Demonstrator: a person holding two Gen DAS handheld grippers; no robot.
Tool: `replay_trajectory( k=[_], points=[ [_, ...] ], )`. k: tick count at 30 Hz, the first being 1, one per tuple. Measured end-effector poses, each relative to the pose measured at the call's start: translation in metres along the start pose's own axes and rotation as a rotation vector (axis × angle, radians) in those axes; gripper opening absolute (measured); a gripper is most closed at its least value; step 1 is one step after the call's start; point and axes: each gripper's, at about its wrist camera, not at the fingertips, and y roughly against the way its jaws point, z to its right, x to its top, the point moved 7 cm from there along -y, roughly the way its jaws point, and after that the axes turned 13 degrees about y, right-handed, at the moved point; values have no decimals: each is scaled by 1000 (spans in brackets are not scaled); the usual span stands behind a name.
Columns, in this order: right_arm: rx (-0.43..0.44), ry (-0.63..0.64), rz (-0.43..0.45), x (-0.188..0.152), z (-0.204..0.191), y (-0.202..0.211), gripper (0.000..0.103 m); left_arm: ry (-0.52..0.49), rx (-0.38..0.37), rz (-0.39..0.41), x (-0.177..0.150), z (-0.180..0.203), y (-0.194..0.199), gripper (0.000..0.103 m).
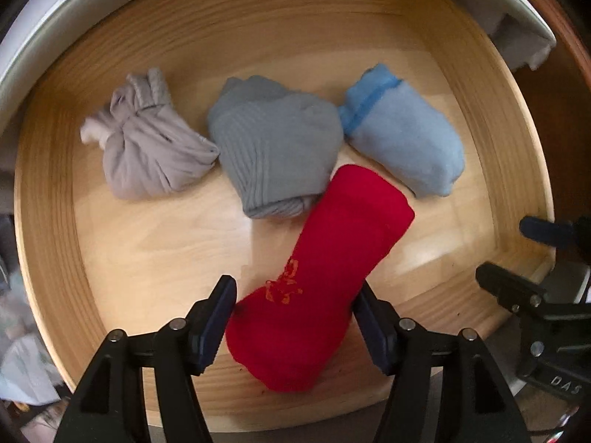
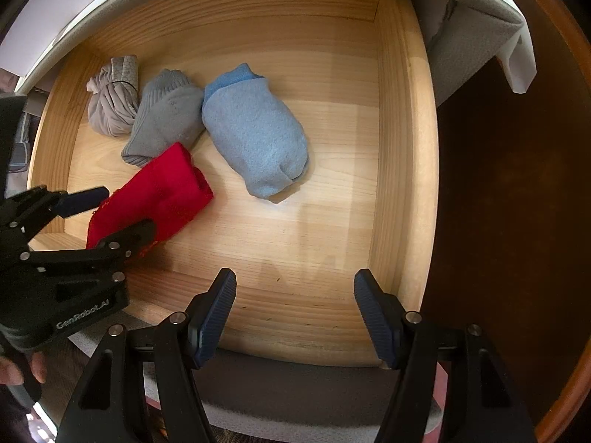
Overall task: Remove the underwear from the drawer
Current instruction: 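Close the left gripper on the red sock, then lower the right gripper around the light blue sock while the left holds the red sock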
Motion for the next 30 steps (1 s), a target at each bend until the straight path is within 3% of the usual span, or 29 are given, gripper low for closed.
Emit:
replay_trajectory(
  k=[3,11,26,30],
  points=[
    [3,-2,2,0,0,0,64,53,-39,-19,2,-7,-2,64],
    [4,-3,3,0,0,-1,64,92,-80,-25,7,-20,-3,46],
    [11,36,-16,2,-8,-8,64,216,-72,-12,-9,-83,-1,44],
    [-24,96,27,17,-14,-2,64,276,-57,-11,-11,-103,-1,44]
  ],
)
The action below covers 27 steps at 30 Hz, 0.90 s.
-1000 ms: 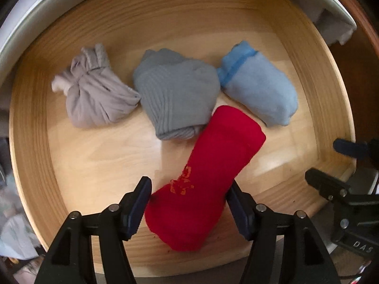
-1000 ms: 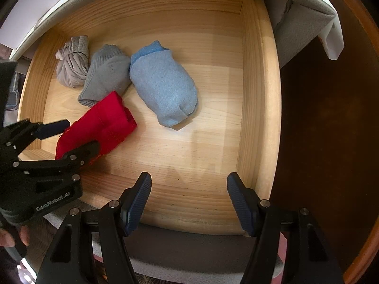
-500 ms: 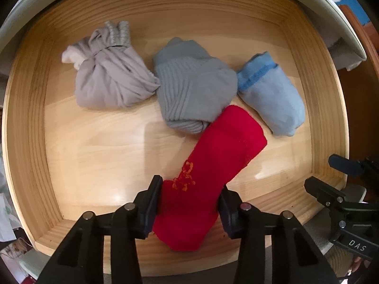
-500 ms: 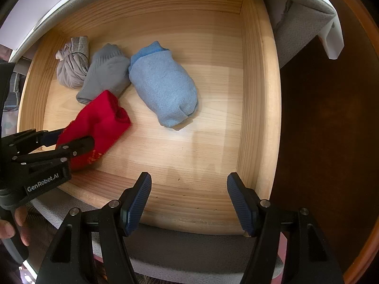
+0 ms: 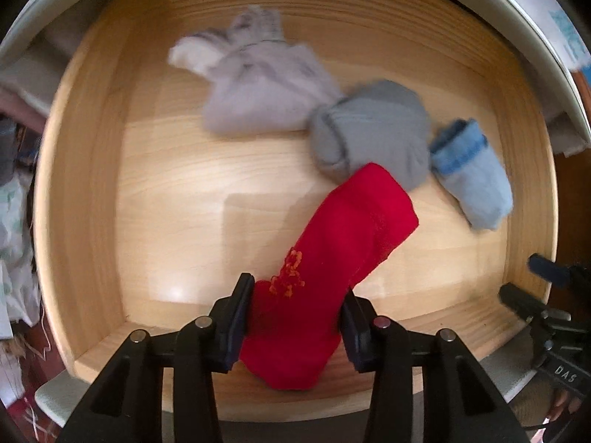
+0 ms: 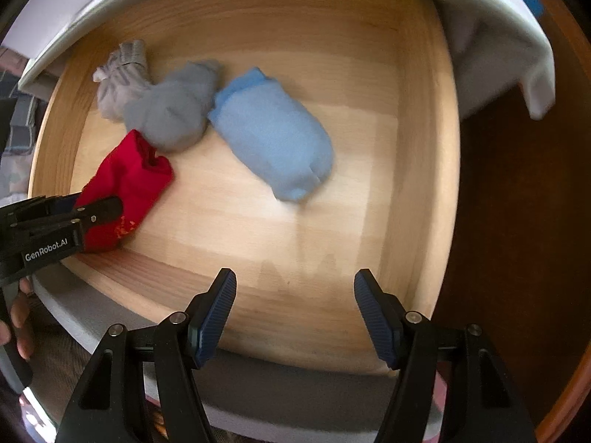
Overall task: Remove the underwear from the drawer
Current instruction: 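Lower the right gripper around the light blue sock while the left holds the red sock, then close the right gripper on the light blue sock and lift it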
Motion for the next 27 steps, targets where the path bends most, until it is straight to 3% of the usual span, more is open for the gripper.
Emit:
replay_trajectory(
  k=[2,15,27],
  points=[
    [-31,28,20,11,1,2,64,28,30,7,3,-13,2,44],
    [-99,159,5,73,-11,-23,64,172,31,0,21,-77,5,43],
    [-123,166,-25,92,-15,-50,64,159,48,-5,21,-67,2,51]
  ],
)
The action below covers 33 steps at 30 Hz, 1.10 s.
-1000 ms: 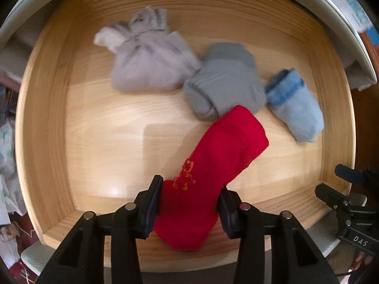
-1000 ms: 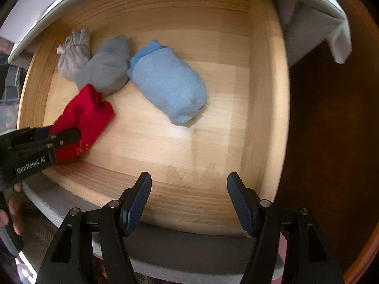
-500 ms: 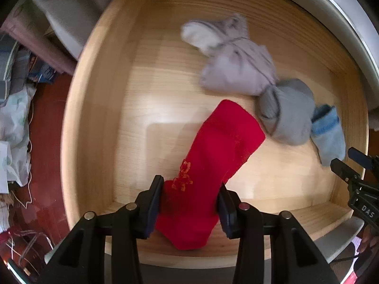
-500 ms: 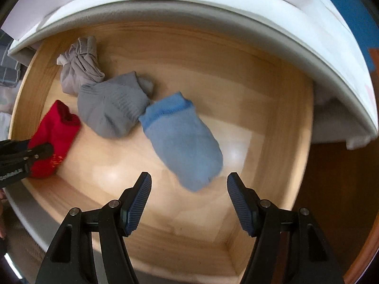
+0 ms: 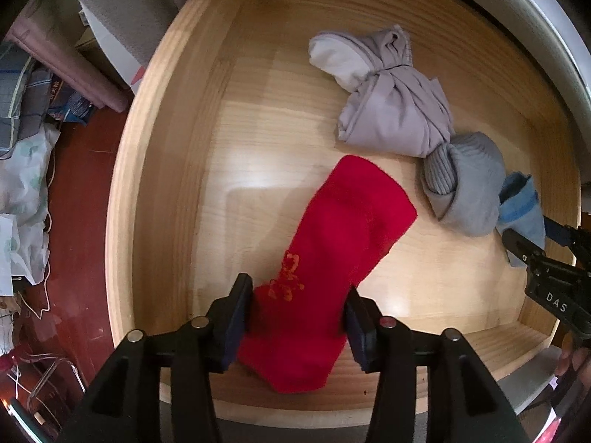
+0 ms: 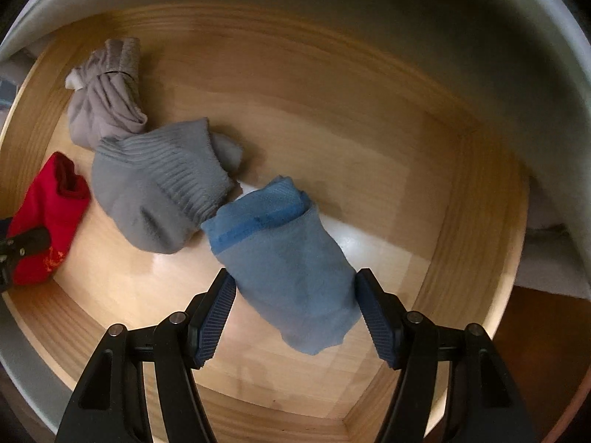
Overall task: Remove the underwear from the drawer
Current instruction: 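Close the right gripper on the light blue sock and lift it, then carry the red sock with the left gripper over the white box while the right holds the blue sock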
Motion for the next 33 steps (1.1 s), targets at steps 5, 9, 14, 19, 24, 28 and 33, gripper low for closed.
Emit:
replay_trajectory(
  k=[5,9,14,19,24,28,33],
  points=[
    [16,-18,-1,-4,-1,-1,57,-29,25,-17,-3,7,-3,59],
    [33,-22,-25,-14,10,-2,54,-50,41,-30,-1,13,-7,60],
    [42,-35,-97,-35,1,0,51,-56,45,-55,-2,15,-12,60],
    [105,-122,-179,-61,3,-4,50,-48,40,-62,-3,11,-19,60],
    [133,-172,-244,-88,5,-8,51,-31,31,-64,-3,8,-23,60],
    [119,-175,-270,-100,4,-8,50,-25,28,-61,-3,5,-24,60],
    [105,-160,-289,-114,-1,-9,47,-26,32,-46,-5,7,-23,58]
  ],
)
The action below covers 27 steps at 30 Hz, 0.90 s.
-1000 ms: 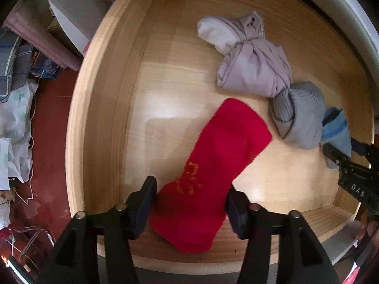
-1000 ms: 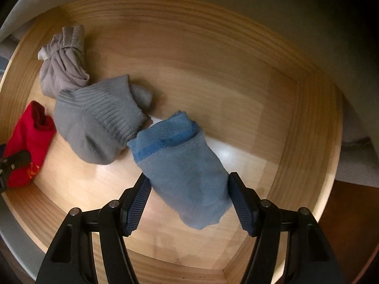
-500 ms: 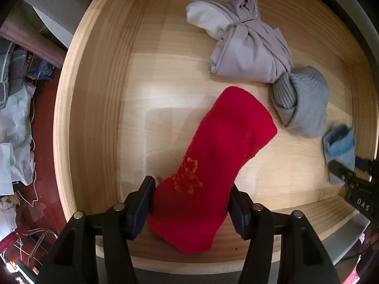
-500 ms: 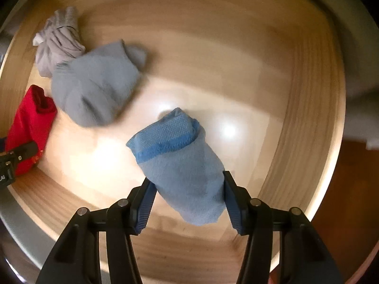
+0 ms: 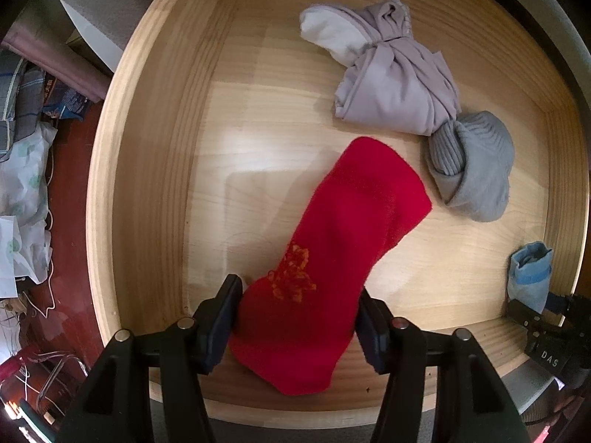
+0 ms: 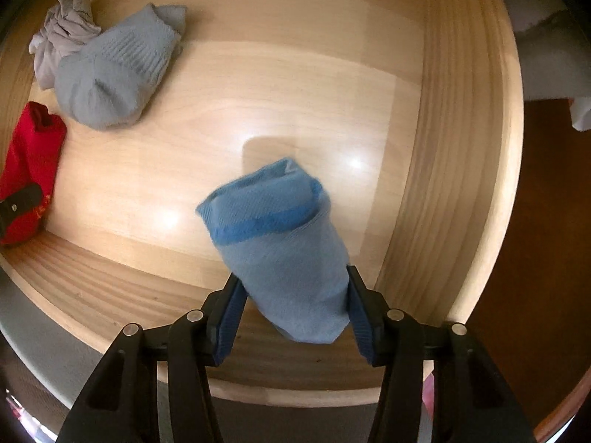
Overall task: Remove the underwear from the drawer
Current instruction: 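Carry the red sock with the left gripper over the white box while the right holds the blue sock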
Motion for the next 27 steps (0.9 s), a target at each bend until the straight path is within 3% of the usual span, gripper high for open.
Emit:
replay_trajectory(
  k=[11,14,27],
  points=[
    [-9,-19,16,-14,-12,0,44,-39,30,59,-11,9,23,47],
    [-14,-17,18,1,-11,1,43,-37,36,79,-10,12,24,44],
    [-15,-15,22,4,-10,3,42,-95,-42,202,-28,23,82,42]
  ],
)
